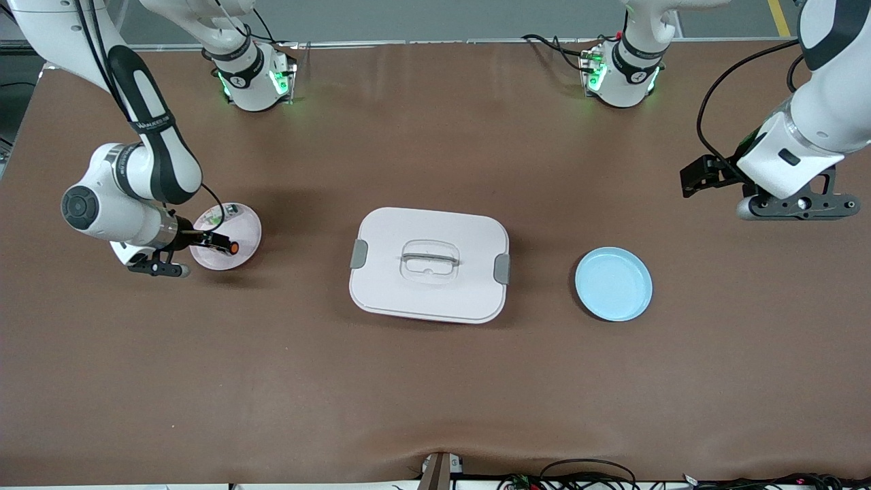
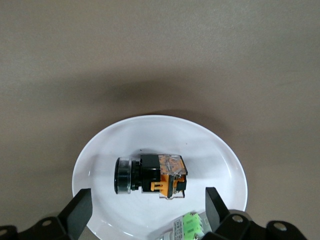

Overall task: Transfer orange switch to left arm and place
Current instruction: 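Move the right gripper over the pink plate toward the orange switch, then lower the right gripper and close it on the orange switch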

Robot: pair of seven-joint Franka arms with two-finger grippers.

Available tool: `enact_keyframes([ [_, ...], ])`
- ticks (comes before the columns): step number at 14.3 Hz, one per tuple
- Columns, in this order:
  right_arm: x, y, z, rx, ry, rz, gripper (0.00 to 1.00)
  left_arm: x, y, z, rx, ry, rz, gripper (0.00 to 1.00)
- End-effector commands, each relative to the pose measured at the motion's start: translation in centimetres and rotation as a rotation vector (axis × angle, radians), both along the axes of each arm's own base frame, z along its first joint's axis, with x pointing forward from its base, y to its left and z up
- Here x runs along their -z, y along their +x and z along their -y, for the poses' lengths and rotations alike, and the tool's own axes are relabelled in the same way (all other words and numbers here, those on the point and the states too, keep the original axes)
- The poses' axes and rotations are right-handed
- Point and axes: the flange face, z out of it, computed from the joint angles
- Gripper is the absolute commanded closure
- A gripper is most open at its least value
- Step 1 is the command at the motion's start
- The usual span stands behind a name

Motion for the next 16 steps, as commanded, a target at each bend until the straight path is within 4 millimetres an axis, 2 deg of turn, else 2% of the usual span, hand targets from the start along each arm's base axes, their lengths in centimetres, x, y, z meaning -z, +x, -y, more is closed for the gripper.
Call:
enact_keyframes([
  [1,1.3,-0.1,-0.5,-0.002,0.009,-0.008,0.0,-0.1,0.0,0.4,0.007,0.008,0.011,0.0],
  [5,2.7,-0.4,-0.5,-0.005,0.008,-0.031,0.0,-0.1,0.2,1.1,0.017,0.004,0.013,0.0],
  [9,3.8,-0.4,-0.5,-0.004,0.004,-0.025,0.0,-1.8,-0.2,1.1,0.02,0.001,0.04,0.0],
  [10,3.9,-0.5,-0.6,-0.004,0.004,-0.028,0.0,-2.8,-0.8,1.5,0.027,0.001,0.058,0.0],
  [13,4.4,-0.6,-0.5,-0.003,0.004,-0.036,0.0,-3.8,-1.4,1.6,-0.031,0.022,0.04,0.0],
  [16,4.8,-0.6,-0.5,-0.002,0.003,-0.038,0.0,-4.0,-1.4,1.6,-0.036,0.023,0.042,0.0],
])
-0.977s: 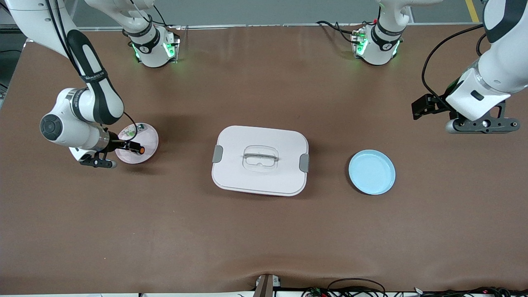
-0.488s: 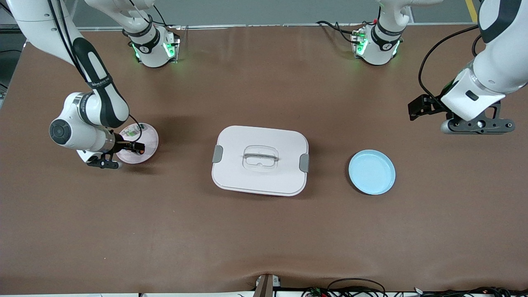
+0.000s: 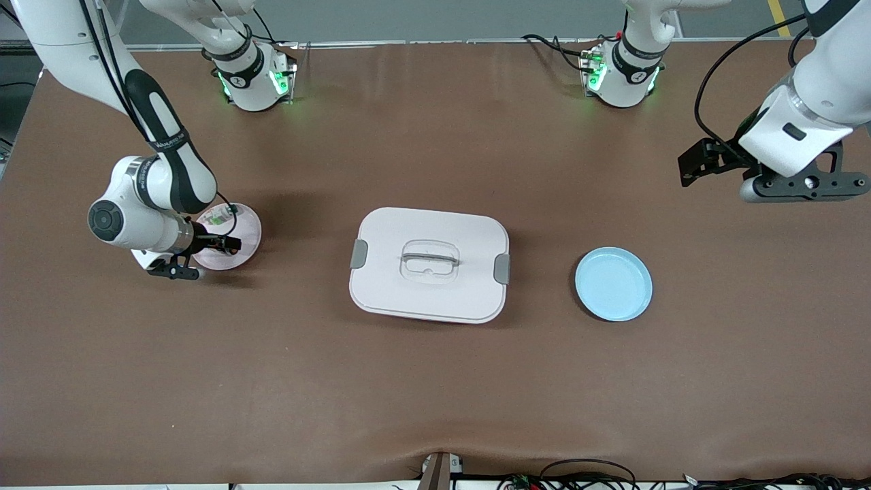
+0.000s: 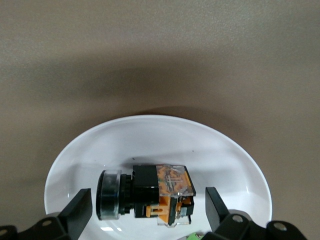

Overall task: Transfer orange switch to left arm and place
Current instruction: 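Lower the right gripper and close it on the orange switch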

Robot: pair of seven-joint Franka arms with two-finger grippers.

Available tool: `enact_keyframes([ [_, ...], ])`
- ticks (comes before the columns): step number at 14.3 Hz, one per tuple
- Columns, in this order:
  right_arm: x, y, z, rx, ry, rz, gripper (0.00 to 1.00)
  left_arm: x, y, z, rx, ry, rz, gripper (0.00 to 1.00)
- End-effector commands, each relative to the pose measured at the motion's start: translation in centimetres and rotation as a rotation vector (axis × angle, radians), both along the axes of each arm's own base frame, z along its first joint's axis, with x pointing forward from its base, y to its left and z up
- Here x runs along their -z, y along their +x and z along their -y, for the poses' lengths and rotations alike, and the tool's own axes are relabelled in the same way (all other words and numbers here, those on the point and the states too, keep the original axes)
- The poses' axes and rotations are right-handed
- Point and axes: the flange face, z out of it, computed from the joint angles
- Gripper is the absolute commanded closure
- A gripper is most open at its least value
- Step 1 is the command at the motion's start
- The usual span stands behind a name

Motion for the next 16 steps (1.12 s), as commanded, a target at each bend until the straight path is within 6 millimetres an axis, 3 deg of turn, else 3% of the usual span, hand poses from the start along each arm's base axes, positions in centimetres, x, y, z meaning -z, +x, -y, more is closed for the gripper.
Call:
enact_keyframes([
  [1,0.4,0.0,-0.1,0.004,0.007,0.005,0.0,-0.6,-0.2,0.0,-0.006,0.024,0.003,0.0],
  [6,0.7,0.0,0.0,0.005,0.005,0.01,0.02,-2.2,-0.9,-0.6,-0.005,0.009,0.027,0.0],
  [9,0.7,0.0,-0.1,-0.01,0.008,0.013,0.51,-2.2,-1.1,-0.3,-0.005,0.023,0.023,0.0],
  [10,0.7,0.0,-0.1,-0.023,0.01,0.014,0.63,-2.0,-1.1,-0.3,-0.003,0.025,0.02,0.0],
  [12,0.6,0.0,-0.1,-0.034,0.013,0.014,0.75,-1.4,-1.2,0.0,0.003,0.027,0.006,0.0],
  [16,0.3,0.1,-0.1,-0.046,0.018,0.01,0.78,-1.4,-1.1,-0.4,-0.003,0.025,0.003,0.0],
])
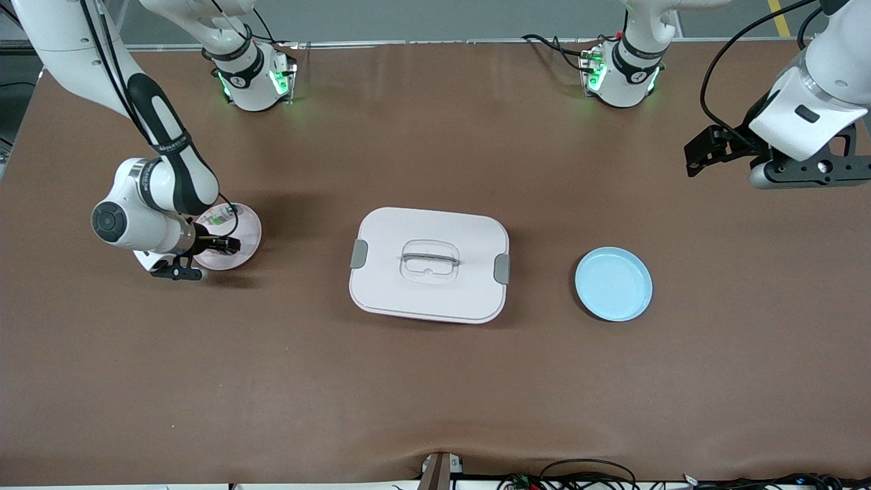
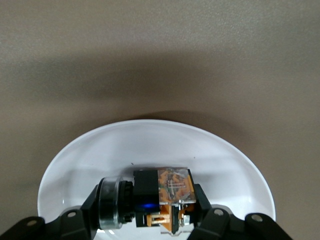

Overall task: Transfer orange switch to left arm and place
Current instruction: 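Lower the right gripper and close it on the orange switch, then lift the switch with the right gripper while the left gripper approaches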

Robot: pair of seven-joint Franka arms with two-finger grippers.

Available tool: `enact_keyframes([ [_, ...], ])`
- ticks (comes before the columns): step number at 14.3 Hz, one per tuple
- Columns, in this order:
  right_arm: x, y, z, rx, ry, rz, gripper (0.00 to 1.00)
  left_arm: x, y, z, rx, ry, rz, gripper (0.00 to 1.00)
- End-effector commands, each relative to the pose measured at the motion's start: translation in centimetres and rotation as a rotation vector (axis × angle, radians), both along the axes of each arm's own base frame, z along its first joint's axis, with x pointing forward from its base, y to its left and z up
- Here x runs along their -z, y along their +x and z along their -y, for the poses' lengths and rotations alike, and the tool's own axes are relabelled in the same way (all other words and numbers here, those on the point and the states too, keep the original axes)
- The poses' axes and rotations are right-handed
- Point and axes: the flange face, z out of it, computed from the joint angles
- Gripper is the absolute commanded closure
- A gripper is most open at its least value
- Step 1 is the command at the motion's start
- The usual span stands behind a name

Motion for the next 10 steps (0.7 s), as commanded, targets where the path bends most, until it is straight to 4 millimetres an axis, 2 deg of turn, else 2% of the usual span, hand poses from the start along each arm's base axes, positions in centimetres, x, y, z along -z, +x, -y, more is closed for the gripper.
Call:
enact_keyframes([
  [1,-0.6,0.0,-0.2,-0.018,0.016,-0.004,0.78,-0.2,-0.3,0.1,0.003,0.022,-0.001,0.0],
  [4,-3.8,0.6,-0.6,-0.028,0.031,-0.032,0.78,-0.2,-0.5,0.8,0.003,0.021,-0.001,0.0],
  [6,-7.1,1.2,-1.5,-0.037,0.044,-0.071,0.78,-0.2,-0.6,1.2,0.011,0.02,-0.003,0.0],
  [8,-11.0,2.1,-3.0,-0.041,0.047,-0.114,0.78,-0.1,-0.7,1.2,0.011,0.022,-0.012,0.0],
  [10,-14.8,3.1,-4.8,-0.005,0.034,-0.169,0.78,0.1,-1.1,2.0,0.024,0.025,-0.032,0.0],
])
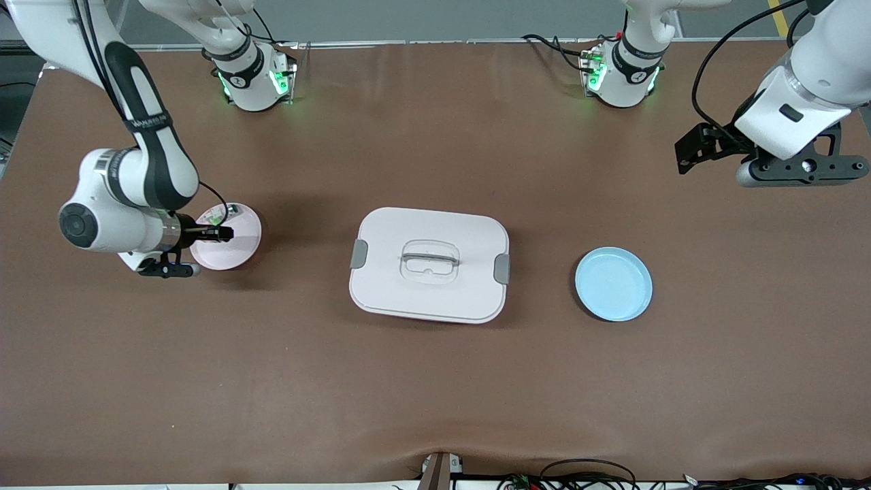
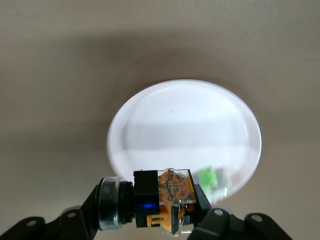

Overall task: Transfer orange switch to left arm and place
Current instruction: 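Lift the switch with the right gripper while the left gripper approaches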

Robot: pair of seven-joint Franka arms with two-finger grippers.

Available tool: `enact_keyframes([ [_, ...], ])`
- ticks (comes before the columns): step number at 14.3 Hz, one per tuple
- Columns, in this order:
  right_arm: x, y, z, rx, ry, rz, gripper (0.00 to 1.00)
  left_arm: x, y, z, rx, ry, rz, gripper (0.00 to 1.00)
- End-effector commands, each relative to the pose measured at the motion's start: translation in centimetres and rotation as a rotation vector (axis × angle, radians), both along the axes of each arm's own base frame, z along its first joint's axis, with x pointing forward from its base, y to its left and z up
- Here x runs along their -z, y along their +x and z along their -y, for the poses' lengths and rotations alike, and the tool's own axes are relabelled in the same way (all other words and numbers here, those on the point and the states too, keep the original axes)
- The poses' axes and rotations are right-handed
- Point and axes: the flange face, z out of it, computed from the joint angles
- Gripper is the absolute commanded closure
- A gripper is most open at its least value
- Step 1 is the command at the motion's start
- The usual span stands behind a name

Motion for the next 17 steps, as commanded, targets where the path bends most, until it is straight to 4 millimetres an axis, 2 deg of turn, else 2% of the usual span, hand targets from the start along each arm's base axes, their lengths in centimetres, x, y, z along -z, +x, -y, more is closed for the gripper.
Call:
enact_keyframes([
  [1,-5.7,1.2,-3.1,0.048,-0.022,-0.06,0.78,0.4,-0.8,0.9,0.002,0.025,-0.029,0.0],
  [4,-11.2,2.4,-6.1,0.081,-0.054,-0.092,0.78,0.0,-0.9,1.6,0.014,0.012,-0.014,0.0],
  [6,-14.1,2.6,-9.4,0.118,-0.092,-0.097,0.78,-0.2,-1.4,3.2,0.045,0.004,-0.002,0.0],
  [9,-18.3,1.8,-16.6,0.221,-0.114,-0.107,0.78,0.5,-1.4,3.2,0.039,-0.019,-0.016,0.0],
  [12,-20.5,0.2,-23.6,0.342,-0.07,-0.142,0.78,0.8,-1.4,3.3,0.045,-0.08,-0.034,0.0],
  [14,-22.2,-0.7,-27.4,0.44,-0.029,-0.178,0.78,0.9,-2.1,3.0,0.045,-0.079,-0.016,0.0],
  [15,-23.0,-1.1,-29.1,0.472,-0.013,-0.195,0.78,1.3,-2.5,3.2,0.048,-0.087,0.002,0.0],
  [17,-23.9,-1.0,-31.1,0.557,0.037,-0.199,0.78,2.2,-3.1,3.3,0.081,-0.176,0.033,0.0],
])
